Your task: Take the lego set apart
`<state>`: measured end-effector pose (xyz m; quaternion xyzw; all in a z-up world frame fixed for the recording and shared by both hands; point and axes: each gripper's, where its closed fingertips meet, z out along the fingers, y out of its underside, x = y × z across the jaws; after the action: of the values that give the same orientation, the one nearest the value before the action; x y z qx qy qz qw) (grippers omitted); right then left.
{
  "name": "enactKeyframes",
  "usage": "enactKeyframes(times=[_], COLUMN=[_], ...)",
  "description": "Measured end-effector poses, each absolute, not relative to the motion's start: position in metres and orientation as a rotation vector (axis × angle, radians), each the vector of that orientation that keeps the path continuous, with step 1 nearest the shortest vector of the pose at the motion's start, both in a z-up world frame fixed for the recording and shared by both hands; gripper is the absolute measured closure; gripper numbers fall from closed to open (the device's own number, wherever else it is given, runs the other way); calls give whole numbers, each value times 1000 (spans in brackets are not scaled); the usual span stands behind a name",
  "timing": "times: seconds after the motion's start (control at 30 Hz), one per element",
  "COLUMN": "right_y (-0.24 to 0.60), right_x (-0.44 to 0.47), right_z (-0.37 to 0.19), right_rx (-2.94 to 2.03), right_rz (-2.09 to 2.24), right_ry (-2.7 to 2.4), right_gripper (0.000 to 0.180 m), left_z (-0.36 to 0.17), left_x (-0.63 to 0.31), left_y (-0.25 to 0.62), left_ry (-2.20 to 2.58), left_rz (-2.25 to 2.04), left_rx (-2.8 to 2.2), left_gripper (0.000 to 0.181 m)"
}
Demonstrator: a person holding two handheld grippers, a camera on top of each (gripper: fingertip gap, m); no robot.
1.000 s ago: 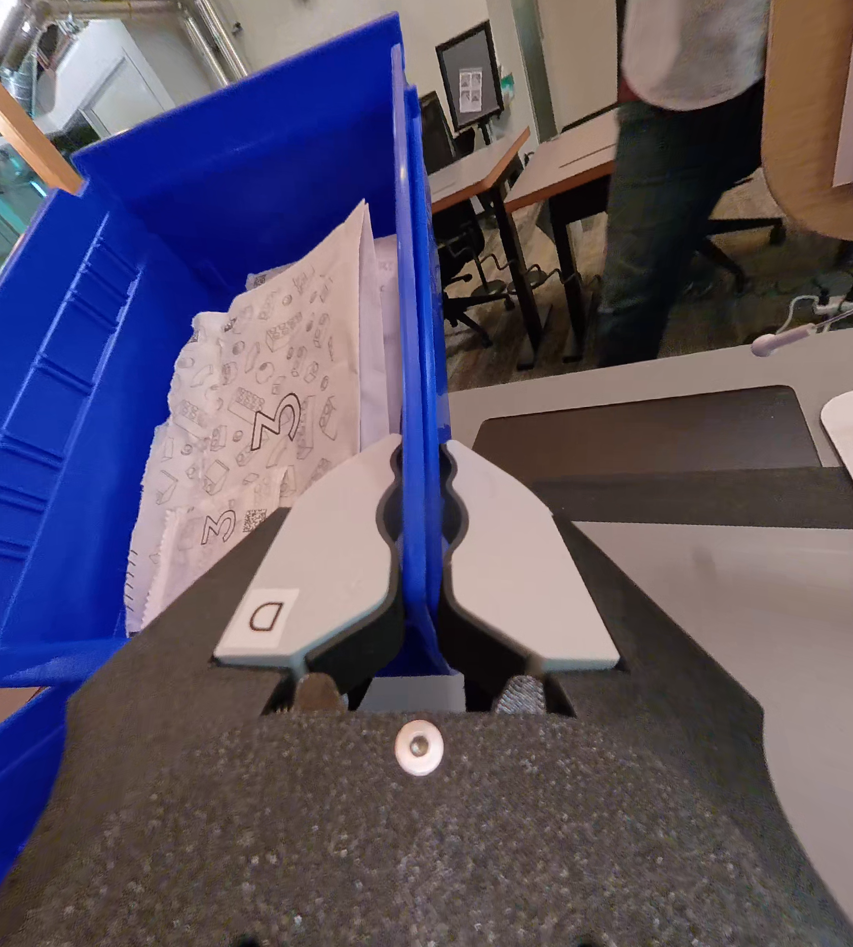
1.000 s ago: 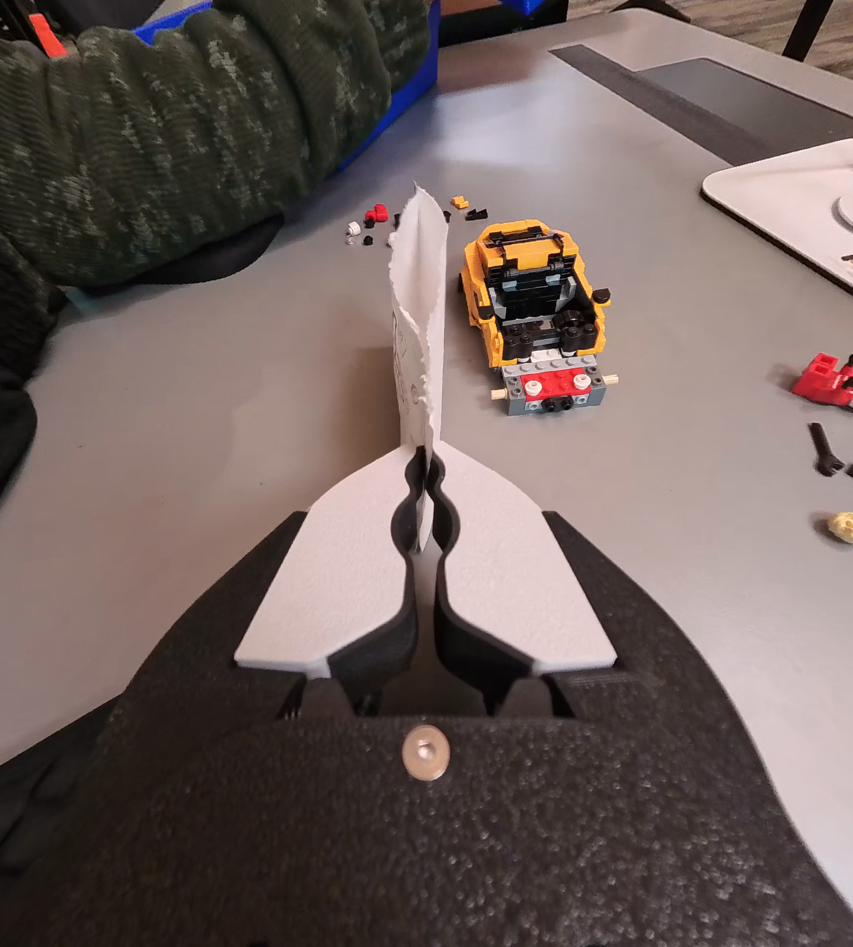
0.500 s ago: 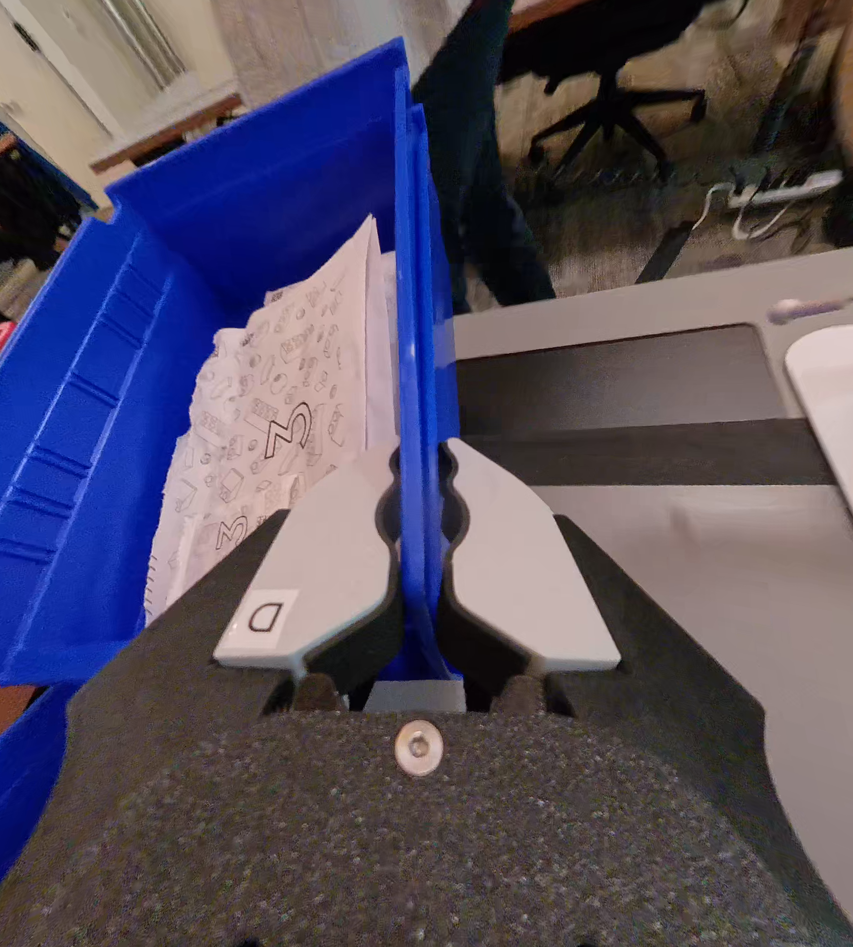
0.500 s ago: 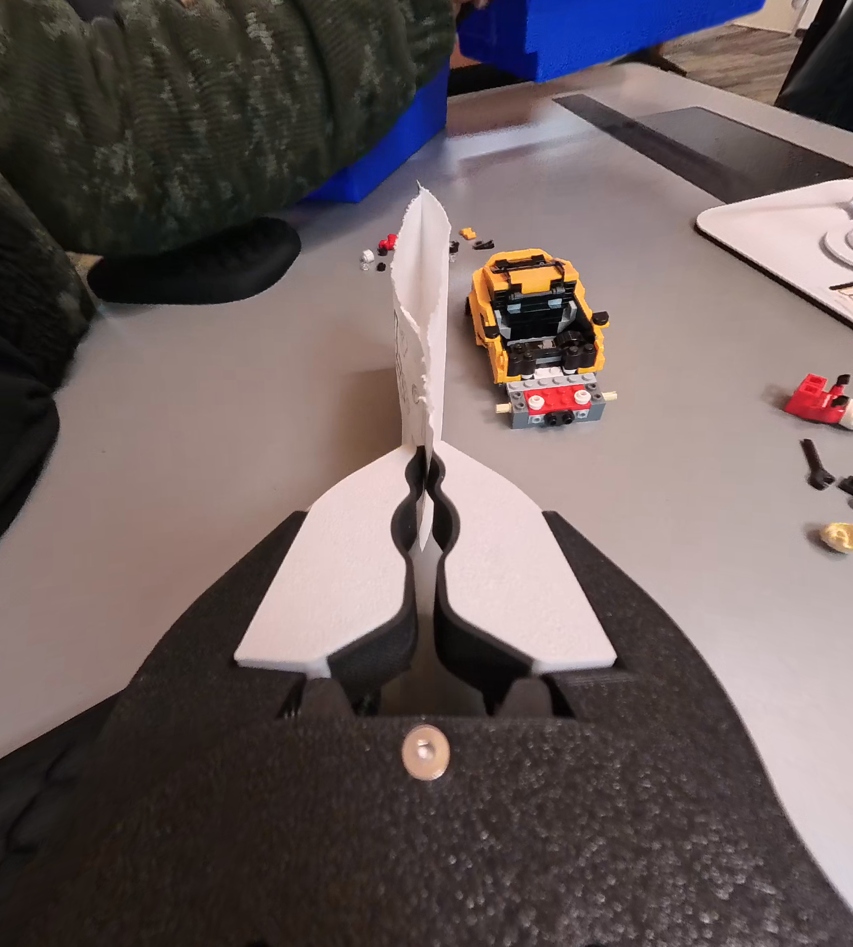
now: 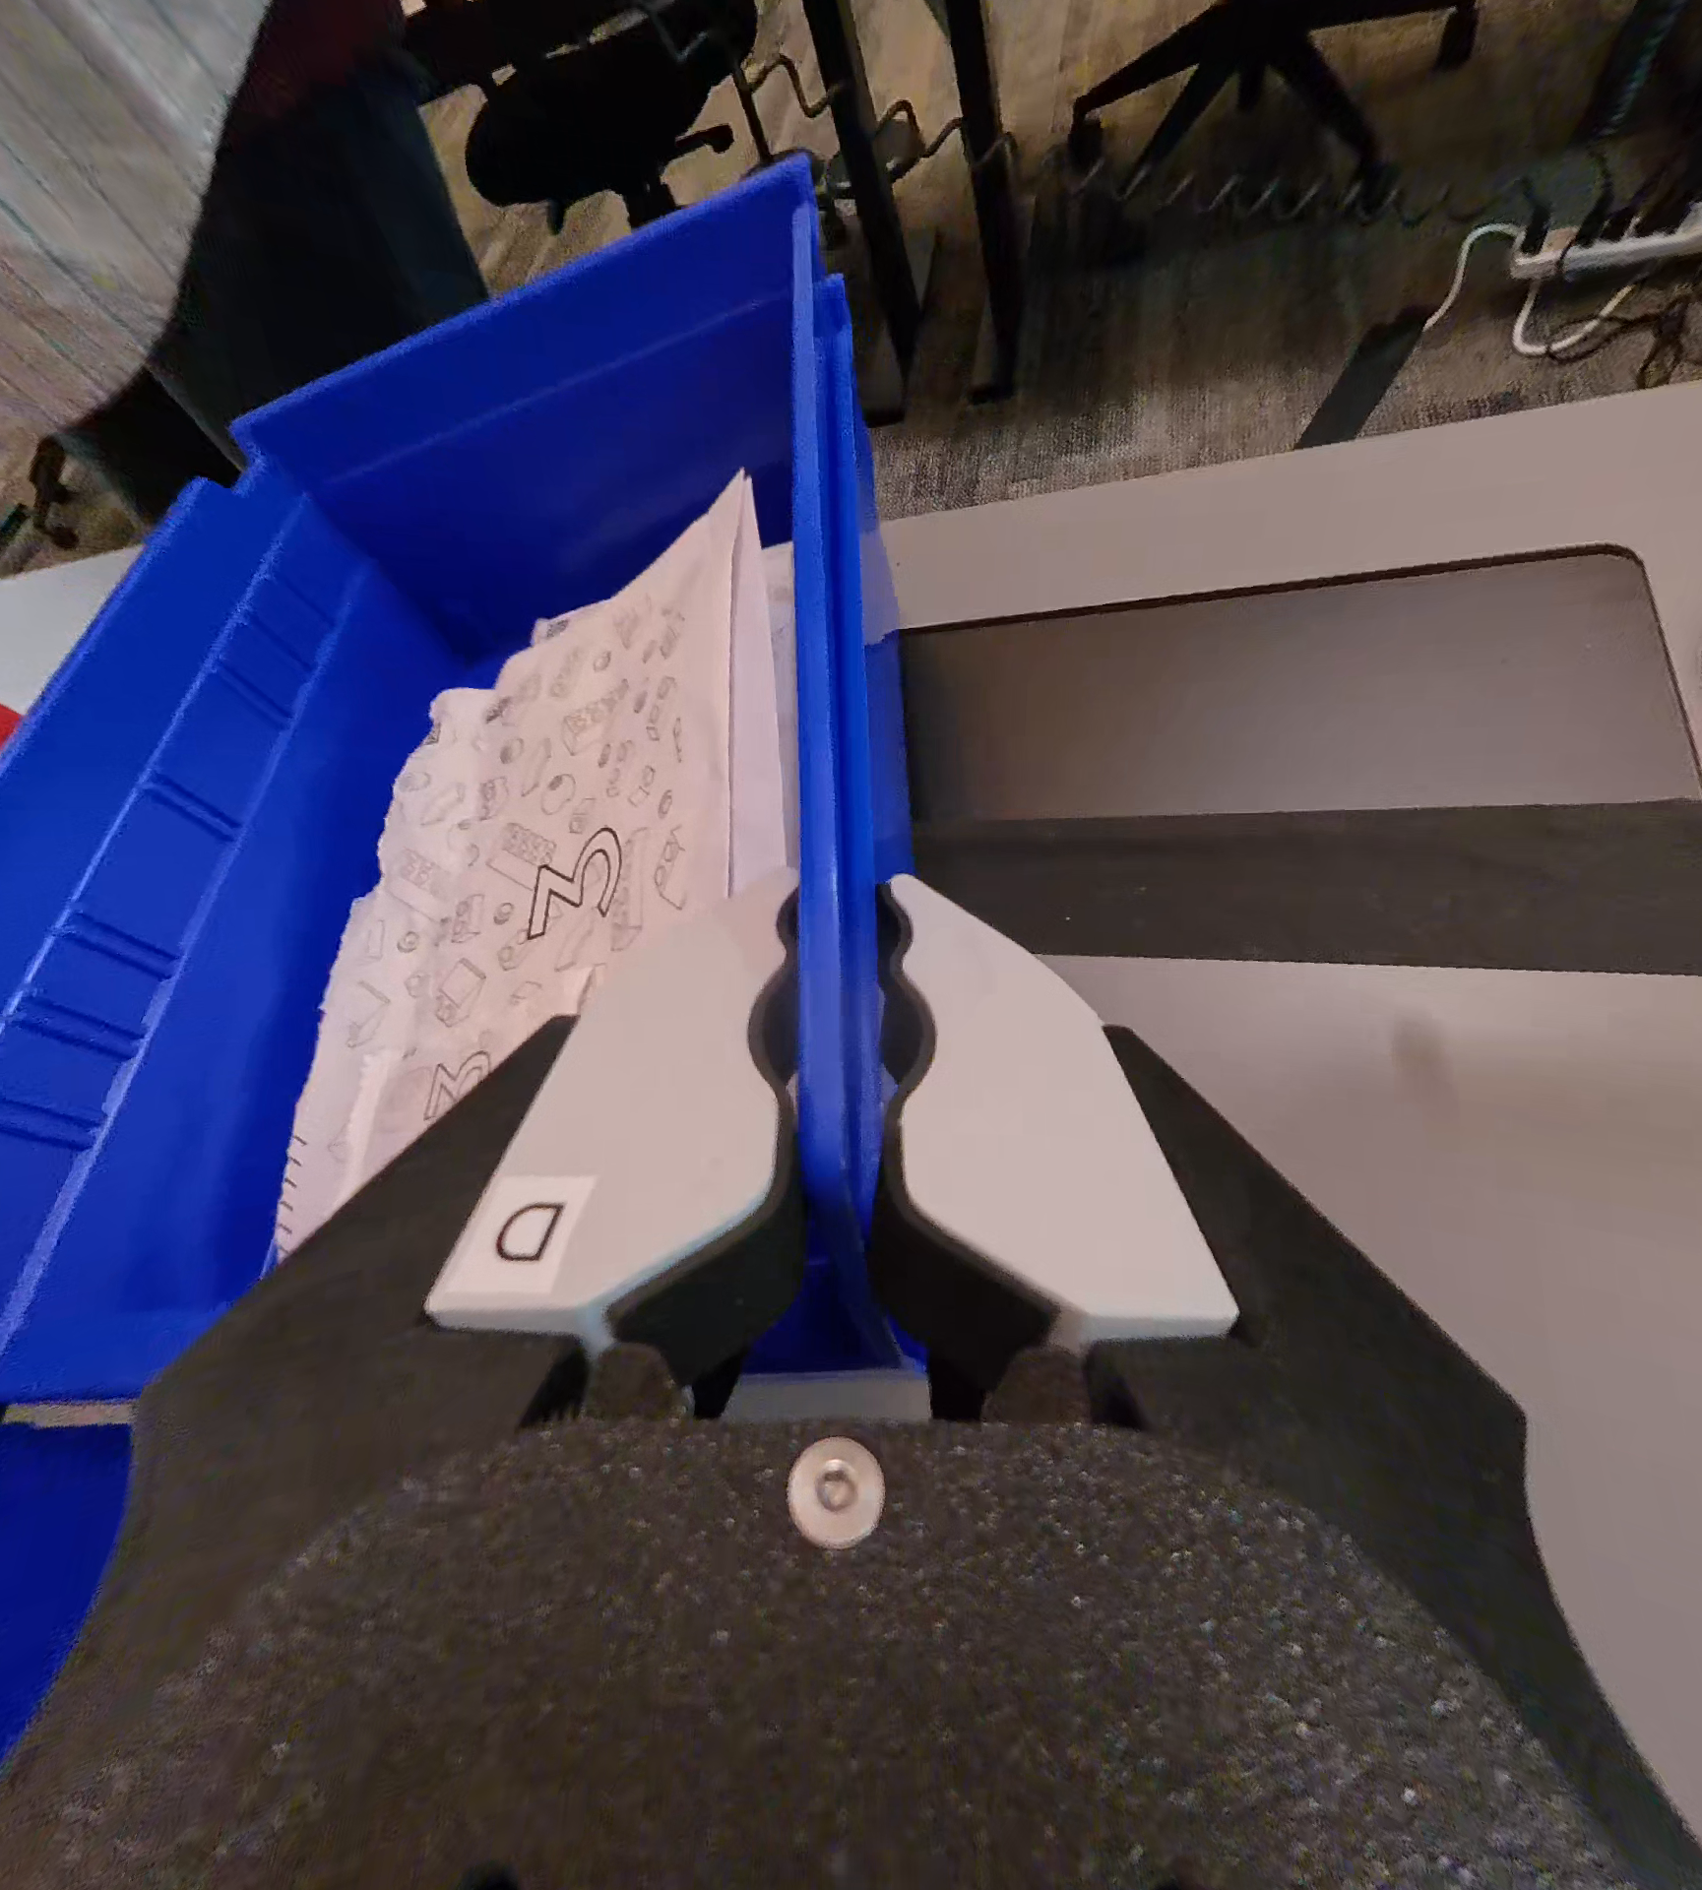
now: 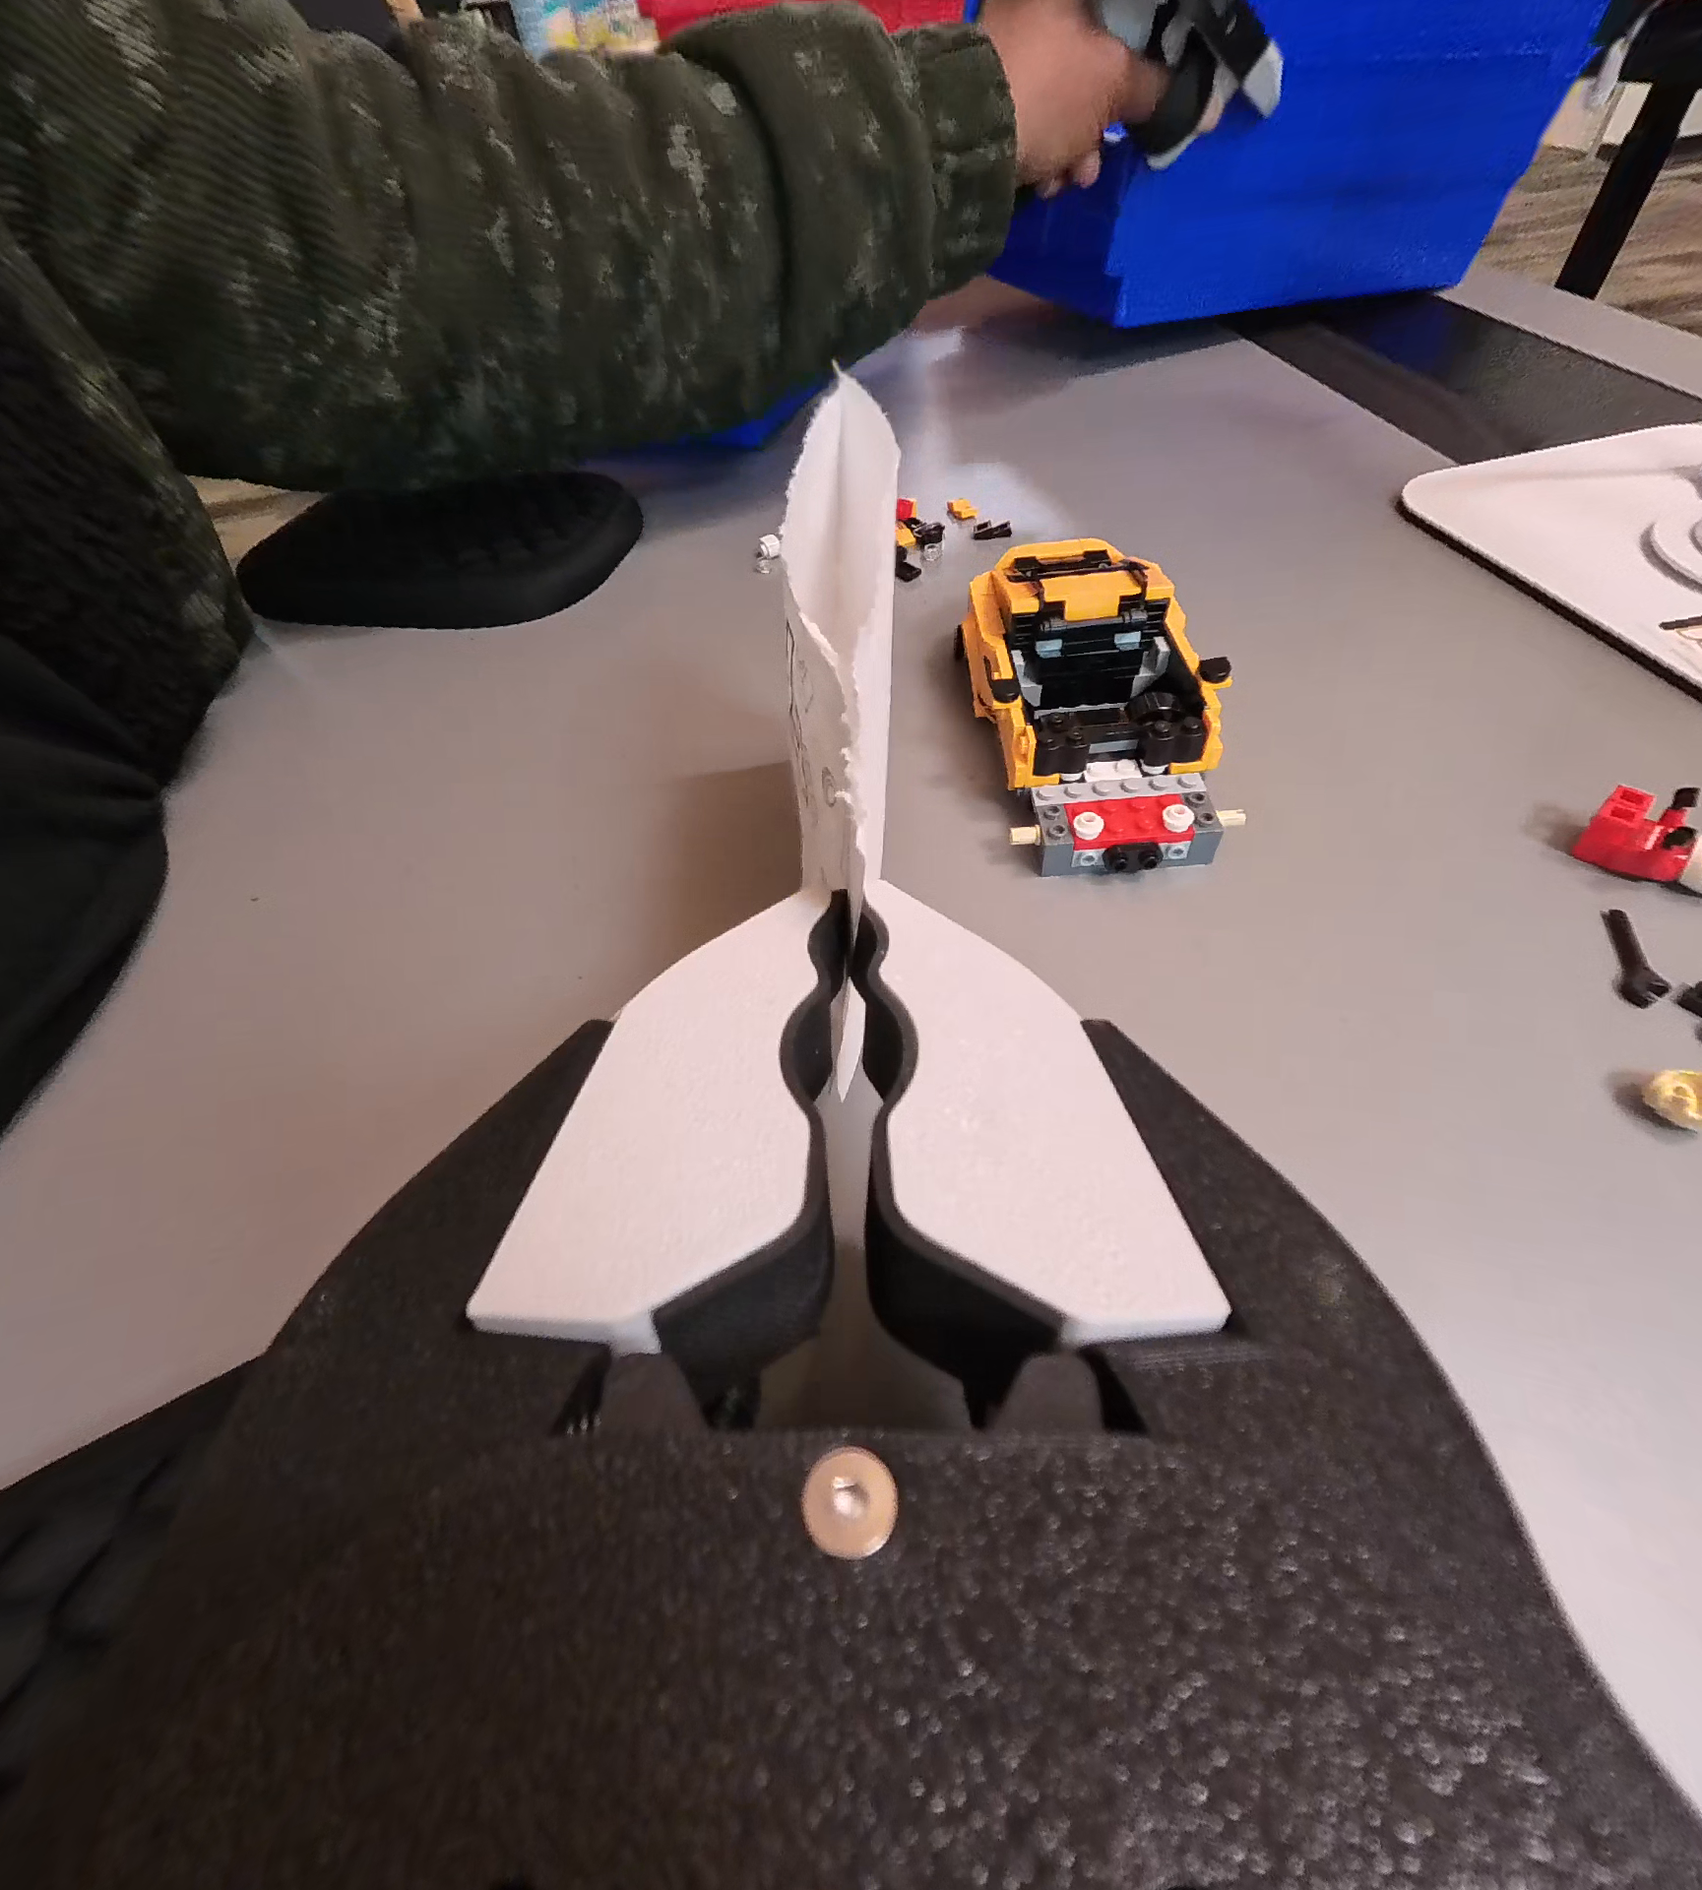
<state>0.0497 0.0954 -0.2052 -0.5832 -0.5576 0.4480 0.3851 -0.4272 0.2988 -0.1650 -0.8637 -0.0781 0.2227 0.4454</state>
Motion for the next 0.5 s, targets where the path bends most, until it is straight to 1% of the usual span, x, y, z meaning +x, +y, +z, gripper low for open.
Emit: enactKeyframes(times=[0.17,0.3,0.33,0.5], right_y=[95,94,94,92], right_x=[50,50,50,50], right_z=[-204,-204,-204,-204], right_rx=[-1479,-1474,-1474,-1463], right_rz=[1149,1146,1144,1129], right_ry=[-1418,-1423,-1425,-1433], right_gripper=[180,180,180,180], left_z=[-183,-181,-180,-176], left_x=[-431,-438,-441,-454], left_y=[303,302,301,292], left_ry=[-221,-263,-283,-423], left_rz=[478,398,380,291], left_rx=[-2065,-2037,-2019,-1993], left_gripper=[170,163,164,151])
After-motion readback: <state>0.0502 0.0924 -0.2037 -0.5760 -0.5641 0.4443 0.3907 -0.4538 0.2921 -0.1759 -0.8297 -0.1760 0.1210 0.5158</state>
